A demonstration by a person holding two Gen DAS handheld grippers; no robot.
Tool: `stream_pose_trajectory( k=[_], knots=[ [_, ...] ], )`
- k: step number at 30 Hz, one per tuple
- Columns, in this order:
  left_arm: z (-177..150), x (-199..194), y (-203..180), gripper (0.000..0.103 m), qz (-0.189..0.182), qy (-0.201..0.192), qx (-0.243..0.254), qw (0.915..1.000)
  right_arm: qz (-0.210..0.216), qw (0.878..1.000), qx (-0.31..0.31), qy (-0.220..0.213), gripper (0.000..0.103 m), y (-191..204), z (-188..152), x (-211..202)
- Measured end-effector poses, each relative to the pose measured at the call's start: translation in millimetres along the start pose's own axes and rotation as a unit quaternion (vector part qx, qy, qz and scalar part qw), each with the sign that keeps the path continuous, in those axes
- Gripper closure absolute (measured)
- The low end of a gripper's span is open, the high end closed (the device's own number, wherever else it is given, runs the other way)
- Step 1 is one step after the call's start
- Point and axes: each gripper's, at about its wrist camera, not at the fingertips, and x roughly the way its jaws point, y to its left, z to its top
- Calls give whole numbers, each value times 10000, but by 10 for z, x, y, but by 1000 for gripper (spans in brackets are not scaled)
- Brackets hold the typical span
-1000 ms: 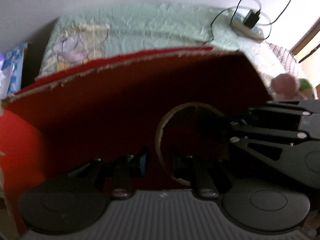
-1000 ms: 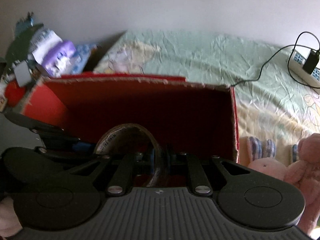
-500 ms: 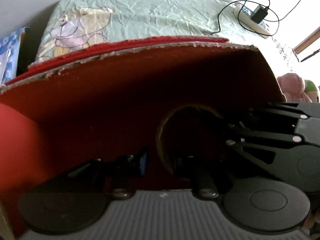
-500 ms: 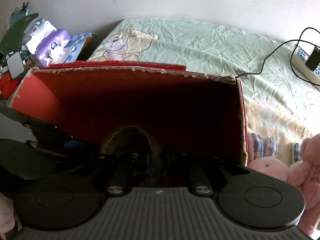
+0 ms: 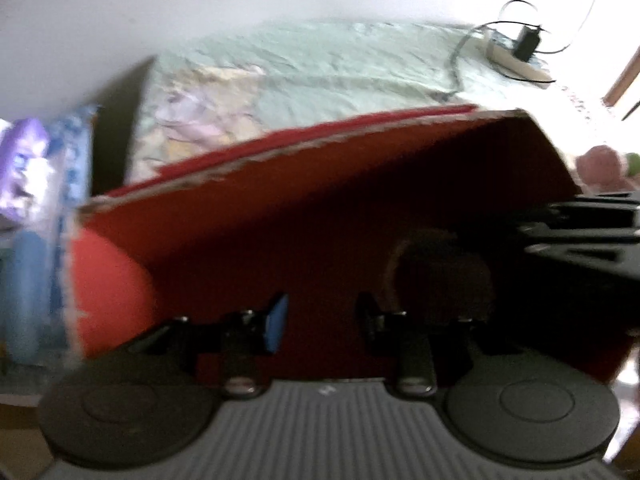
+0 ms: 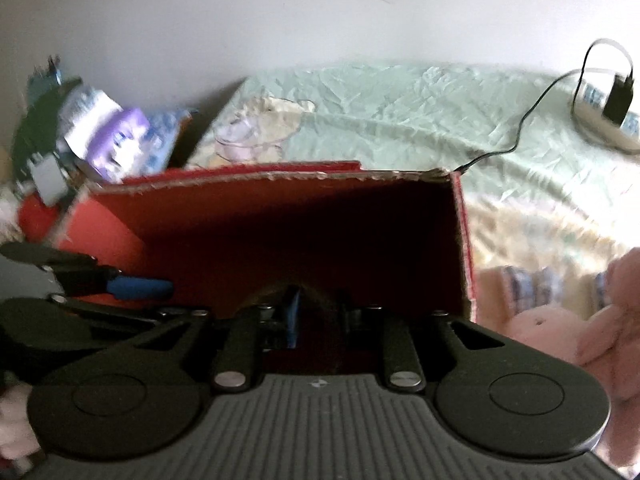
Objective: Organize objects
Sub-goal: 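Lift the tape roll and carry it into the red box, then lower the tape roll onto the box floor and open the right tool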
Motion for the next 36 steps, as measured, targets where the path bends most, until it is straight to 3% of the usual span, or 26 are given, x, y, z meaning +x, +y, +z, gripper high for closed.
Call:
stream_pose_trajectory(
  k=[7,12,20,31,36],
  knots=[
    [-65,-73,207,69,863,-198,-314,9956,808,9951,323,477,84,127,-35,138],
    [-50,-78,224,66,1048,-314,-419,9931,1145,9892,226,882,84,302,-106,226],
    [-51,17,216,64,1004,-97,-400,9941,898,9879,231,1244,83,443,-110,501],
    [-44,112,162,60,1192,183,-236,9924,271,9940,436,971,83,289,-58,519],
    [-40,133,166,59,1183,245,-222,9924,281,9930,734,878,83,154,-84,493]
  ],
)
